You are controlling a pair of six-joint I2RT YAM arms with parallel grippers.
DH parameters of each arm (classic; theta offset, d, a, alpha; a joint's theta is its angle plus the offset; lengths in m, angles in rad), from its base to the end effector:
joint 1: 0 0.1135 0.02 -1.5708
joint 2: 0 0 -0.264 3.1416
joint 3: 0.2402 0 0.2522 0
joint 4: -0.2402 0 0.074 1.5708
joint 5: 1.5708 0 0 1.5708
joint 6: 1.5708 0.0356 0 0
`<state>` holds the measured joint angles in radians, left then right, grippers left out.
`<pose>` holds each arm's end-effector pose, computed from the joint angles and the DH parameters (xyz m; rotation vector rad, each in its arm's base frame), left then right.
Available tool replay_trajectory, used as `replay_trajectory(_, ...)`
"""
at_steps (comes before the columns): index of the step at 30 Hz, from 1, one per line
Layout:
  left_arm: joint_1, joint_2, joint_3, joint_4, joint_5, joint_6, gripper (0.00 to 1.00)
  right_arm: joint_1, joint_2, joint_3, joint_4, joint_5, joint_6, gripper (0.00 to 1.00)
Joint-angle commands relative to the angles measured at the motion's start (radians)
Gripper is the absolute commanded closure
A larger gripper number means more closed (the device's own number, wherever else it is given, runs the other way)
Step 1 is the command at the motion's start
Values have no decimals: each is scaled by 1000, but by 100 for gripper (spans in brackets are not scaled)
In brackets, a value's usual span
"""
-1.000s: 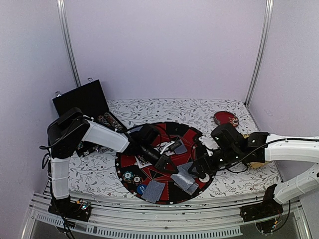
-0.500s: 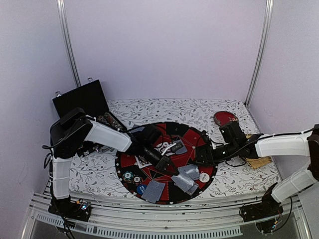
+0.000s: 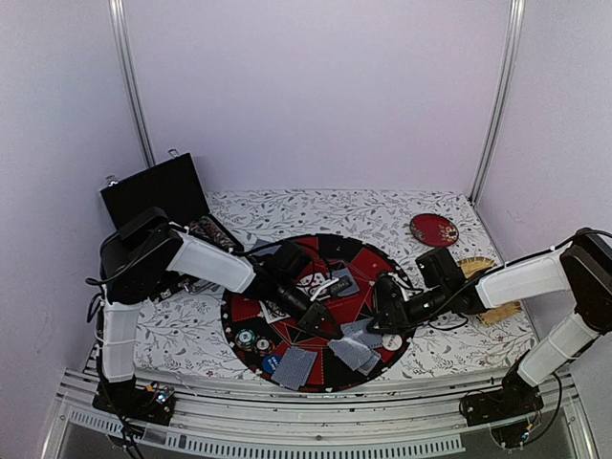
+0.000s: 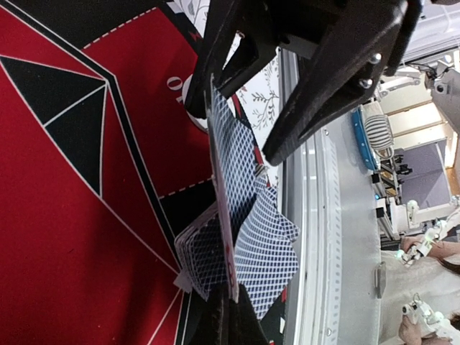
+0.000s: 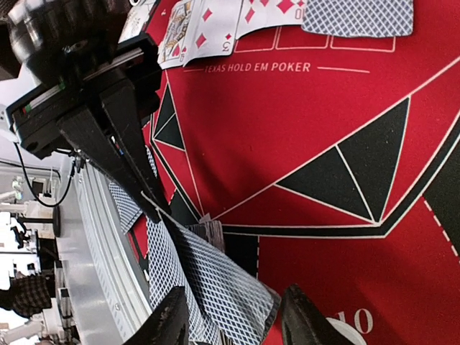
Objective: Distribute texas hold em gaming equipment
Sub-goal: Pick up the poker card from the face-down deck piles.
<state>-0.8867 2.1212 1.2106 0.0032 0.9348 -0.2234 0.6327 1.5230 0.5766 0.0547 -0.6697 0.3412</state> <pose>0.2396 -0.3392 0.1069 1.2809 2.3239 -1.5959 0.1993 0.1735 0.1342 -0.6892 2.5096 1.2213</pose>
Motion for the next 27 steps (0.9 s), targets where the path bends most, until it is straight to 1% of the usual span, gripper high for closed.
replay_trajectory(1, -13, 5, 19, -24, 6, 33, 100, -4, 33, 2, 48, -31, -10, 60)
replay_trajectory(4, -12, 5, 21, -26, 4, 35, 100, -4, 40, 10, 49, -36, -13, 74)
replay_trajectory(5, -11, 6, 21, -26, 3, 35, 100, -4, 42, 10, 50, -37, -14, 81)
replay_trajectory(6, -13, 5, 22, -26, 1, 35, 100, -4, 46, 9, 49, -41, -14, 86)
replay_trajectory(7, -11, 5, 23, -25, 1, 34, 100, -4, 48, 3, 47, -45, -11, 89)
replay_trajectory(8, -11, 7, 23, -25, 1, 33, 100, -4, 46, -4, 48, -51, -8, 94)
replay_trajectory(9, -11, 7, 22, -24, -2, 33, 100, -4, 40, -12, 48, -53, 0, 96)
replay_trajectory(17, 1, -8, -11, 35, -34, -23, 100, -4, -51, -83, 79, -42, 116, 98)
replay_trajectory(20, 11, -10, -13, 37, -33, -31, 83, -4, -50, -90, 91, -35, 142, 98)
replay_trajectory(24, 16, -9, -11, 9, -37, -26, 70, -4, -27, -84, 93, -48, 138, 98)
replay_trajectory(27, 18, -12, -21, -14, -26, -17, 62, -3, -26, -89, 93, -47, 143, 98)
